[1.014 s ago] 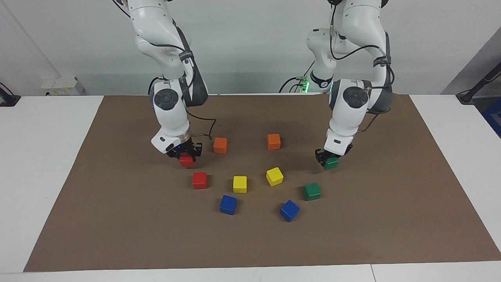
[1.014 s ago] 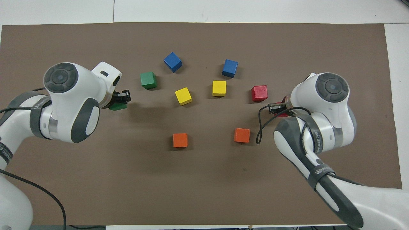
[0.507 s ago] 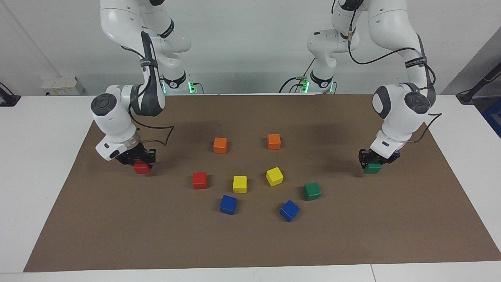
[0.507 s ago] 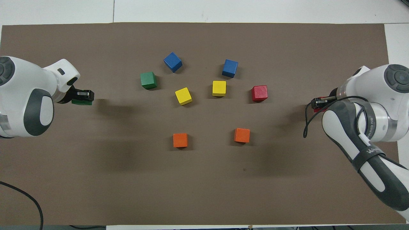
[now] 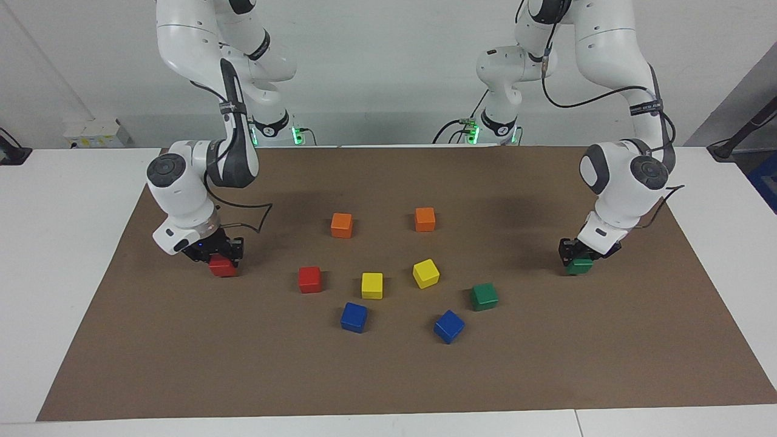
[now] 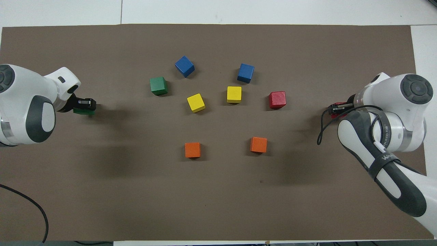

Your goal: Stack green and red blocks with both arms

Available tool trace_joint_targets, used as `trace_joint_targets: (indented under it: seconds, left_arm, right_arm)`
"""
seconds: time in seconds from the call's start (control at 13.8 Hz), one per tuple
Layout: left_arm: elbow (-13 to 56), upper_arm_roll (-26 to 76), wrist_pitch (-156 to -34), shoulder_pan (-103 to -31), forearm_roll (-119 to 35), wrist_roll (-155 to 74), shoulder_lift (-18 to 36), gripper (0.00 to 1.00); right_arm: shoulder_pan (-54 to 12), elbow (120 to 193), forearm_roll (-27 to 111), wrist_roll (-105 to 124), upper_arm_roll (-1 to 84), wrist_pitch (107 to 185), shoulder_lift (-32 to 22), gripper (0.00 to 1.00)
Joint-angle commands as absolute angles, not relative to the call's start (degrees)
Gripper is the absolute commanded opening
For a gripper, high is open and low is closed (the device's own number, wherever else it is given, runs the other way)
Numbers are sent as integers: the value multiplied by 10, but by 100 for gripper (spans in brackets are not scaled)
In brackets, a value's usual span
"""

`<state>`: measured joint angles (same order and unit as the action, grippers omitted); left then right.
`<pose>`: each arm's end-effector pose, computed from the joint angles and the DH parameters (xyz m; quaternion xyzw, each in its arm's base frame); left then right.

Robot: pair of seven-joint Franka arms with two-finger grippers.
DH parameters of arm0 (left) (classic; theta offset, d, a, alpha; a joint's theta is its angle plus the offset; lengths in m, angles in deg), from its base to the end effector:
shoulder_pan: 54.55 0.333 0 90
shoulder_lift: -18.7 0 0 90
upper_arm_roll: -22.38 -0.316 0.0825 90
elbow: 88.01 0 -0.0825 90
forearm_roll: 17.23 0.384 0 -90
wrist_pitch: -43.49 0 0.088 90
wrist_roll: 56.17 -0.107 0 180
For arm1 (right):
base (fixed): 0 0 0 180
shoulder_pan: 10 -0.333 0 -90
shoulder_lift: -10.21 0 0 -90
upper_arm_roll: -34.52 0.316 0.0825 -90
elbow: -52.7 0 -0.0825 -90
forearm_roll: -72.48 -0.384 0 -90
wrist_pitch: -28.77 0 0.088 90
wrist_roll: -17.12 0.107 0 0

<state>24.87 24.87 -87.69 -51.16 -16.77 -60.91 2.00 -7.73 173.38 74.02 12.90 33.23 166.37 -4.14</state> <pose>0.6092 0.0108 0.3265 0.9993 -0.0351 0.0142 0.0025 0.5796 -0.0360 0.3024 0.9995 0.0159 0.0216 0.0136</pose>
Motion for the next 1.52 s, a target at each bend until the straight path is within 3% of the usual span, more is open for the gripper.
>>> trace_joint_targets:
  seconds: [0.0,0.43,0.51,0.58,0.65,1.01,1.16,1.38,1.45]
  left_arm:
    - [259,252,-894,-505,-191,-586,21,0]
    - [265,252,-901,-513,-190,-579,21,0]
    - [265,252,-902,-512,-190,-581,21,0]
    - [266,252,-905,-513,-190,-584,20,0]
    - [271,252,-911,-513,-185,-592,20,0]
    - [277,251,-915,-513,-185,-614,19,0]
    - [277,252,-919,-514,-185,-614,18,0]
    - [278,251,-919,-513,-185,-614,18,33]
    - [282,251,-923,-513,-185,-614,19,80]
  right_arm:
    - [-67,1747,737,109,338,1682,-40,0]
    - [-67,1754,737,110,338,1683,-39,0]
    - [-67,1754,737,110,338,1683,-39,9]
    - [-67,1754,737,111,338,1683,-39,60]
    - [-67,1754,737,112,338,1681,-39,100]
    - [-68,1743,737,118,340,1662,-33,100]
    - [-75,1706,737,135,342,1597,-22,100]
    - [-75,1664,737,141,367,1545,3,100]
    - [-75,1654,736,144,388,1538,10,100]
